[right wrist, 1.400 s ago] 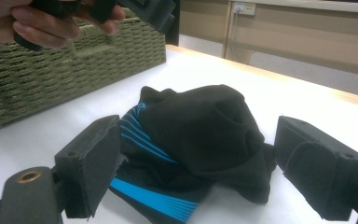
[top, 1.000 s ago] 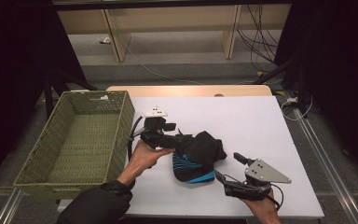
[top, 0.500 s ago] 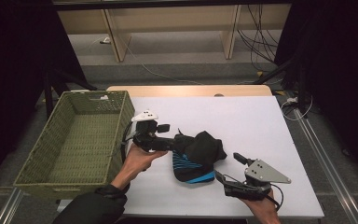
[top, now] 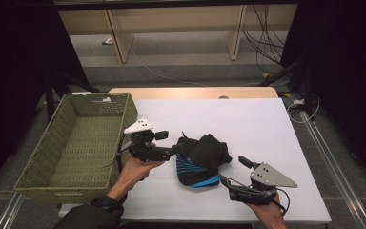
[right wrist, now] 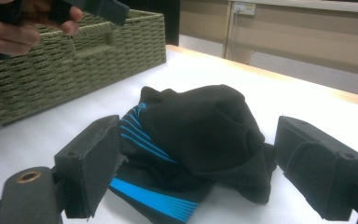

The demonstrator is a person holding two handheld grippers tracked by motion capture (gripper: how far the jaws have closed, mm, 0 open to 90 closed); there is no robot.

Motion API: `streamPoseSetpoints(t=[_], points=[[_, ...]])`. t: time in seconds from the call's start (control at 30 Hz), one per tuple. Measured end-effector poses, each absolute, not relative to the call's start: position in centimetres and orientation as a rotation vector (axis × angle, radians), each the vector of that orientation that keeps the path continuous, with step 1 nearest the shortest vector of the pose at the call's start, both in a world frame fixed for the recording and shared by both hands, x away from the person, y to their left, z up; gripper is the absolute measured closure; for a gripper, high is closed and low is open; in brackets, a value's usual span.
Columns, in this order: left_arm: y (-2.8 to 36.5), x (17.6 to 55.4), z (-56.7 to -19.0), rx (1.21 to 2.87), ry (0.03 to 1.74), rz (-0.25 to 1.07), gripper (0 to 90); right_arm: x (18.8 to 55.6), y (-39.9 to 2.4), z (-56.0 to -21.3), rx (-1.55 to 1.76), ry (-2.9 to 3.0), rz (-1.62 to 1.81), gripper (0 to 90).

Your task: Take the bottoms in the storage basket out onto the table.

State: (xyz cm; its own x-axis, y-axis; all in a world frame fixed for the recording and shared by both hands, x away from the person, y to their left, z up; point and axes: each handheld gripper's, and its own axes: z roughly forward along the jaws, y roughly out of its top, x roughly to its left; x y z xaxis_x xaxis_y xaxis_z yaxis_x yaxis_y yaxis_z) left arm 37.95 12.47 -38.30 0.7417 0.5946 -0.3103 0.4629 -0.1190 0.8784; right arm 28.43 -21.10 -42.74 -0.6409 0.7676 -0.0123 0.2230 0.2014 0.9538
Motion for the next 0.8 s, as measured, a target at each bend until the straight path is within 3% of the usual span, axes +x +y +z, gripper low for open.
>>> streamPoseSetpoints(t=[0.8], points=[[14.7,34.5,-40.6,1.704,0.772,0.235,15.7,28.3,-21.0,-42.7,0.916,1.988,1.452,16.2]])
